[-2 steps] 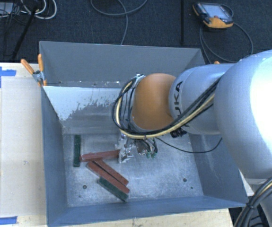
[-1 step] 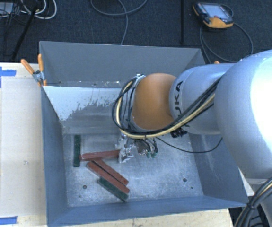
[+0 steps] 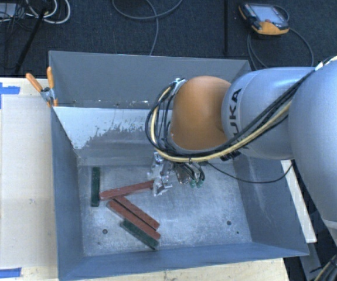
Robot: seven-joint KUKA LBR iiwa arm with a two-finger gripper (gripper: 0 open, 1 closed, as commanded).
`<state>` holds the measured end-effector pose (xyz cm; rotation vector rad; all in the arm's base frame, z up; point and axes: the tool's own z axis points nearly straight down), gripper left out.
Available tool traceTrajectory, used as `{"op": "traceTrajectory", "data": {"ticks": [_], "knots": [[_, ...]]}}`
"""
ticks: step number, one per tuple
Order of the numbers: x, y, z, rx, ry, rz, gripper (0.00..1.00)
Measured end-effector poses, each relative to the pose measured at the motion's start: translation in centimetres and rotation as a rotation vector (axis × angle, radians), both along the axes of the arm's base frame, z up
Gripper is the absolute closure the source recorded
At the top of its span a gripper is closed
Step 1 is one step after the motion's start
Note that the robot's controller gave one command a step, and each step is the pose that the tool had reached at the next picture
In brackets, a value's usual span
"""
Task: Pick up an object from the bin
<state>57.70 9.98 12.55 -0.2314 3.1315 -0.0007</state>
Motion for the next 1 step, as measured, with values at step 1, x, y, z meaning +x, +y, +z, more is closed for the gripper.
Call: {"op": "traceTrajectory", "data": {"ticks": [1], "knots": [[2.16,-1.25,15.00,0.000,-0.001,0.242,1.00]]}}
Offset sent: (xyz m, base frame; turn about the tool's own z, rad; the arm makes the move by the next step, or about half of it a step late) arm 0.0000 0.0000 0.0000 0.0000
